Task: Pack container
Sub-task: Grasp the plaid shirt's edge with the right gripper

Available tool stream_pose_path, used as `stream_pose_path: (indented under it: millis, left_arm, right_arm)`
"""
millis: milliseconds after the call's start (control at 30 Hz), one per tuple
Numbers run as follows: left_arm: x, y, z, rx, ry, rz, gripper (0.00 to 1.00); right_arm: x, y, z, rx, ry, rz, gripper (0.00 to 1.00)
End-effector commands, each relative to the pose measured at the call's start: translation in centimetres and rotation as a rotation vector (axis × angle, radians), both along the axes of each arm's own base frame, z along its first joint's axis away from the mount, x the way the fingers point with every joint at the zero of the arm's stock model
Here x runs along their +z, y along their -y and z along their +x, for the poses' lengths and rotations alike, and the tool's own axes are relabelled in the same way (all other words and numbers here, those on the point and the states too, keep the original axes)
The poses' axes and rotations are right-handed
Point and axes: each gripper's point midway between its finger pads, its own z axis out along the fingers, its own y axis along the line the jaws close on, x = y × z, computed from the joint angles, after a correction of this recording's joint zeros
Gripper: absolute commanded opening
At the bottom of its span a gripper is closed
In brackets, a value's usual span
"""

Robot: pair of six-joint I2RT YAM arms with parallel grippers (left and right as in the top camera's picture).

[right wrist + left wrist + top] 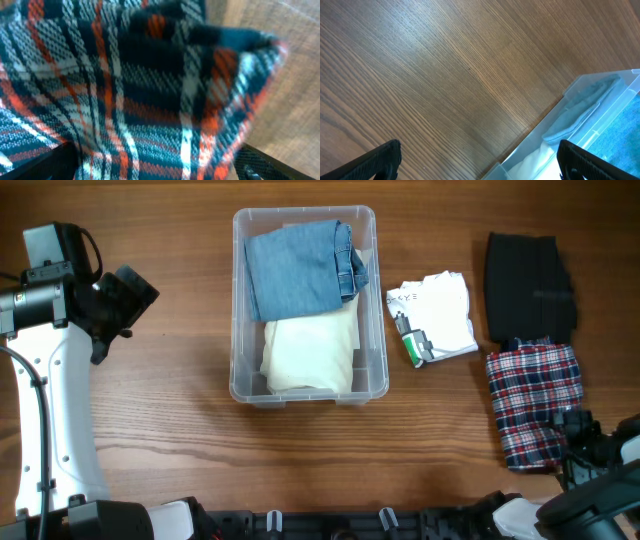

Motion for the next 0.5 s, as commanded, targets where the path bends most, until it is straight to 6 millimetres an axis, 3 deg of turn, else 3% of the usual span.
stream_pose_path:
  millis: [0, 233, 467]
  left_arm:
    - [0.4, -0.1, 0.1, 0.002, 0.013, -0.004, 1.0]
    - [0.4, -0.1, 0.1, 0.002, 0.013, -0.004, 1.0]
    - [0.4, -0.1, 0.1, 0.002, 0.013, -0.004, 1.0]
  right_arm:
    - [-2.3, -1.5, -1.0, 0.009, -0.027, 0.02, 1.0]
    - [-3.5, -1.8, -1.2, 0.011, -0.015, -0.006, 0.94]
    - [-3.3, -2.1, -0.3, 0.013, 0.034, 0.015, 0.79]
